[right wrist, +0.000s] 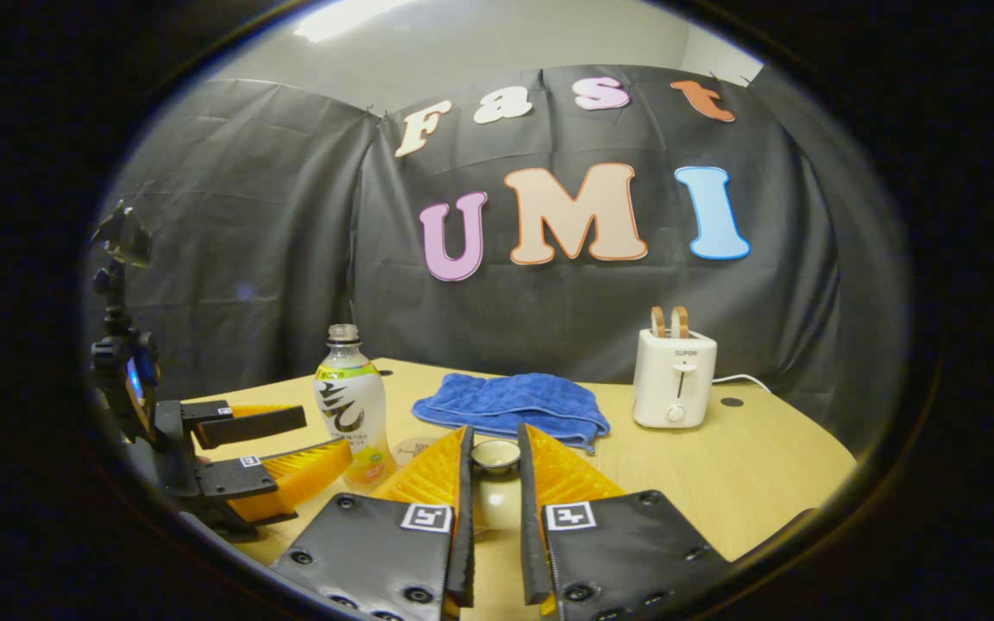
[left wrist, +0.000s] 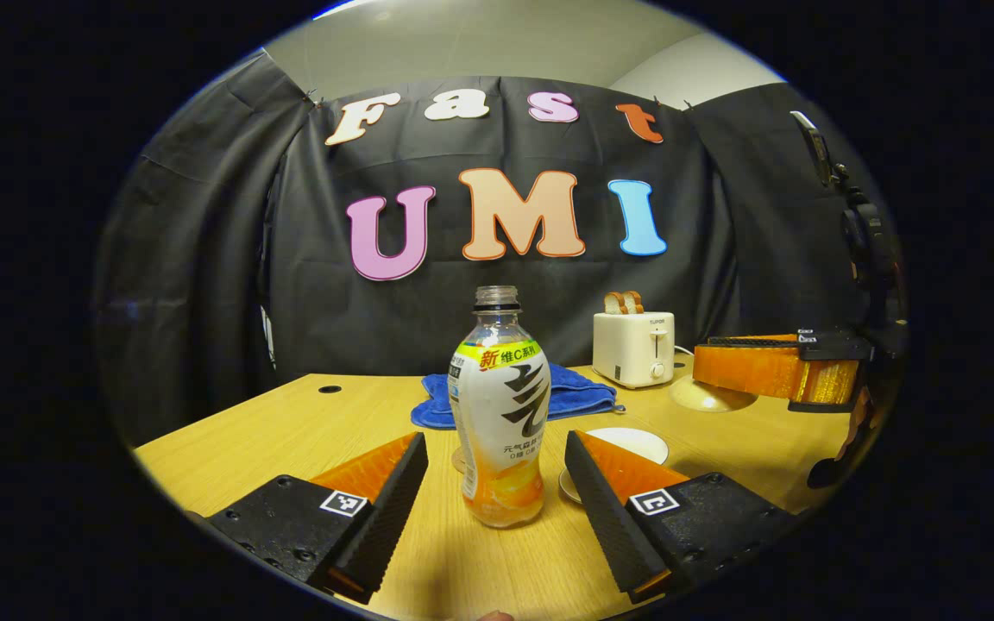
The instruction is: Open the teacup lid with one hand, grasp the water bottle and pour water into the teacup with the other hand; after pouring, place the water bottle on the coaster and then close the teacup lid.
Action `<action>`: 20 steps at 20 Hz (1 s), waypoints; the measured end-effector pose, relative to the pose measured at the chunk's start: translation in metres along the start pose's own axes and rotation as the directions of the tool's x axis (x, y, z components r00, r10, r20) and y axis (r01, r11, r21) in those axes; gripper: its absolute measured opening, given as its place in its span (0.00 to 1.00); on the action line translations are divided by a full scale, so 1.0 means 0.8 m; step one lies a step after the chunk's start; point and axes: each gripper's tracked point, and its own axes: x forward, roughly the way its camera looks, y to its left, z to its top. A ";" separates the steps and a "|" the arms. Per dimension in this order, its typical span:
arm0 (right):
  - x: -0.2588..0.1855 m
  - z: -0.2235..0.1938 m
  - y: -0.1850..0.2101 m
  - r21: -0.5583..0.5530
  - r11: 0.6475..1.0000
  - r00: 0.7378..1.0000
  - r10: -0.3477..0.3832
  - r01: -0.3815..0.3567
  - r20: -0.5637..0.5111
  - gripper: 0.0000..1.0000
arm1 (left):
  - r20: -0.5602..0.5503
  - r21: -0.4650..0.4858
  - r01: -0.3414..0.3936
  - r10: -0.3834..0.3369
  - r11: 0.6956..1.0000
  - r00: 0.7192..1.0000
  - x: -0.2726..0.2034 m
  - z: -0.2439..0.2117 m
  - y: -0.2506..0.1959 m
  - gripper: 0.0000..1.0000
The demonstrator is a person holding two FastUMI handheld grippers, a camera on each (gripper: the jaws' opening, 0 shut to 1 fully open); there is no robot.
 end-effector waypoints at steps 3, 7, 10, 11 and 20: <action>-0.003 -0.002 -0.005 0.011 1.000 1.000 -0.002 0.002 -0.004 0.24 | -0.049 -0.005 0.017 -0.017 1.000 0.999 0.019 -0.013 -0.006 0.94; -0.007 -0.005 -0.013 0.016 1.000 1.000 -0.008 0.008 -0.006 0.24 | -0.096 -0.011 0.013 -0.014 1.000 0.995 0.038 -0.024 -0.004 0.93; -0.007 -0.010 -0.021 0.024 1.000 1.000 -0.017 0.017 -0.011 0.24 | -0.088 -0.001 0.011 -0.011 1.000 0.996 0.046 -0.022 -0.003 0.81; -0.007 -0.011 -0.024 0.029 0.999 1.000 -0.019 0.019 -0.013 0.24 | -0.084 0.000 0.010 -0.010 1.000 0.996 0.047 -0.021 -0.003 0.79; -0.009 -0.022 -0.035 0.044 0.999 0.999 -0.022 0.024 -0.025 0.24 | -0.109 0.099 -0.020 0.030 0.995 0.994 0.050 -0.021 0.012 0.55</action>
